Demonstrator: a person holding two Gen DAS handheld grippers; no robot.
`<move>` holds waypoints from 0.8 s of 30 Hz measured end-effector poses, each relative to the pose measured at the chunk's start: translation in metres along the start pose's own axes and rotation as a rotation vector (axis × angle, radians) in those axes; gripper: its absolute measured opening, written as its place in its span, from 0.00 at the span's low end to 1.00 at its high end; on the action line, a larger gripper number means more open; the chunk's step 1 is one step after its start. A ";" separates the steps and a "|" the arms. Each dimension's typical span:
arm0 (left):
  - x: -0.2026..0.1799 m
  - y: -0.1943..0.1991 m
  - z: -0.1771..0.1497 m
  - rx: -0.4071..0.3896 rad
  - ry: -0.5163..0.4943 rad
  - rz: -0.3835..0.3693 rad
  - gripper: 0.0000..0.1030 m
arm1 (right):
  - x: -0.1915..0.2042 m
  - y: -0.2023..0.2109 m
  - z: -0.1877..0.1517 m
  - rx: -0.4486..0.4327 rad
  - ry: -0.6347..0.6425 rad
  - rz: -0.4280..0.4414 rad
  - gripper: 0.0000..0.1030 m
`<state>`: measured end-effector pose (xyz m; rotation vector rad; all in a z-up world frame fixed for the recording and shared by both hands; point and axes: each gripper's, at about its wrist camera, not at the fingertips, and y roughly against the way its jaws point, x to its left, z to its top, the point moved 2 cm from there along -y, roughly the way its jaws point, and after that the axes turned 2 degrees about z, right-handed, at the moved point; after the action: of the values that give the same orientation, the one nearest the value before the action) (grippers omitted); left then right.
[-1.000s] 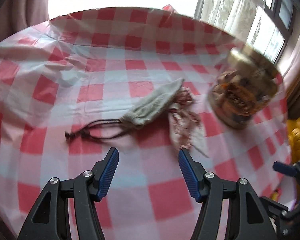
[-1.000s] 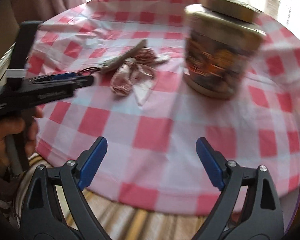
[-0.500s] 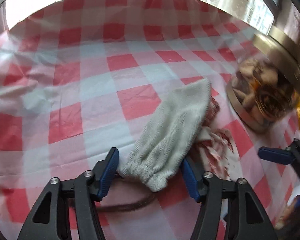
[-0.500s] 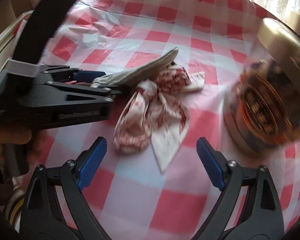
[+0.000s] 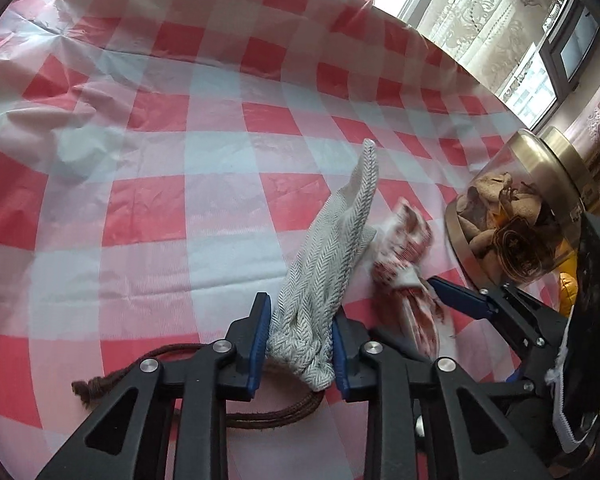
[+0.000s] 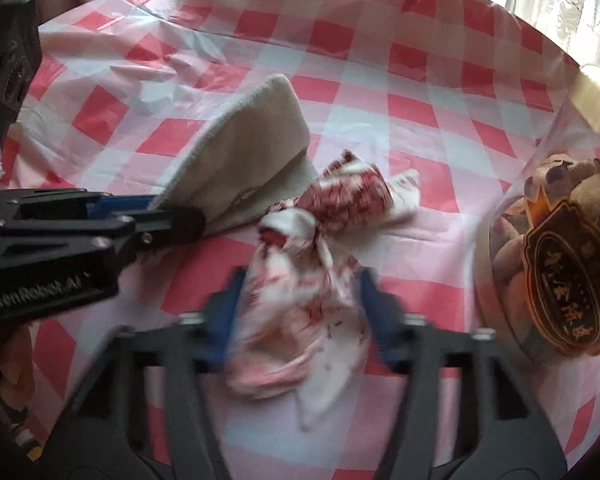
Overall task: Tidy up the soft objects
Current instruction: 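Grasp the grey drawstring pouch with the left tool while the right tool grasps the patterned cloth, then carry the grey pouch and patterned cloth to the box and release them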
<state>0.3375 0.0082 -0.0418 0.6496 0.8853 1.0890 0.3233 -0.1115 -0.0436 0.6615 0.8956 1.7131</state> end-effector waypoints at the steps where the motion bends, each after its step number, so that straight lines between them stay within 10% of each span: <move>1: -0.001 0.001 -0.002 0.001 0.003 0.001 0.27 | 0.001 0.002 -0.001 0.005 0.004 -0.005 0.19; 24: -0.113 0.080 -0.084 -0.042 -0.010 -0.150 0.26 | -0.061 0.158 -0.117 -0.042 -0.114 -0.091 0.13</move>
<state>0.2056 -0.0678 0.0126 0.5442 0.8859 0.9661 0.1643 -0.2258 0.0191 0.6731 0.7959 1.5930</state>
